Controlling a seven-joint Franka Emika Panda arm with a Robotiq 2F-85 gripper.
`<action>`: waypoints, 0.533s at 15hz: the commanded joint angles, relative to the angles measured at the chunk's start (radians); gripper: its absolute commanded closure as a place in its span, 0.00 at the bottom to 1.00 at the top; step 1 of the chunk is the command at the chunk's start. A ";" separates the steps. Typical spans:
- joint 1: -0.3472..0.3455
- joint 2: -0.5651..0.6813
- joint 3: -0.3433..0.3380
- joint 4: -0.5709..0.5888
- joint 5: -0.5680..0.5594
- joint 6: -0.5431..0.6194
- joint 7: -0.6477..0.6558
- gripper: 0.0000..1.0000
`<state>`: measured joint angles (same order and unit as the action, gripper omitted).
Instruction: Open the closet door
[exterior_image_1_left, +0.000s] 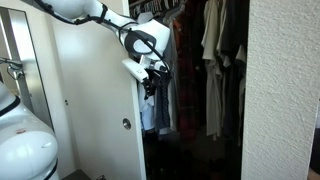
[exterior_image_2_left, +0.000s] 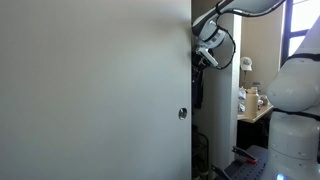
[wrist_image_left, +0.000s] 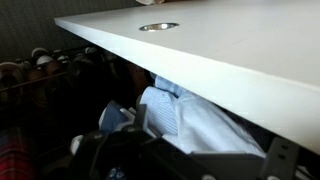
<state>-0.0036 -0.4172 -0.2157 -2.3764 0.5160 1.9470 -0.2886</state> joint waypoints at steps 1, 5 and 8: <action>0.020 -0.067 0.086 -0.044 0.000 -0.023 0.051 0.00; 0.054 -0.087 0.167 -0.057 0.003 -0.009 0.115 0.00; 0.090 -0.091 0.221 -0.062 0.004 0.024 0.167 0.00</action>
<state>0.0513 -0.4248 -0.0396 -2.3783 0.5173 1.9766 -0.1463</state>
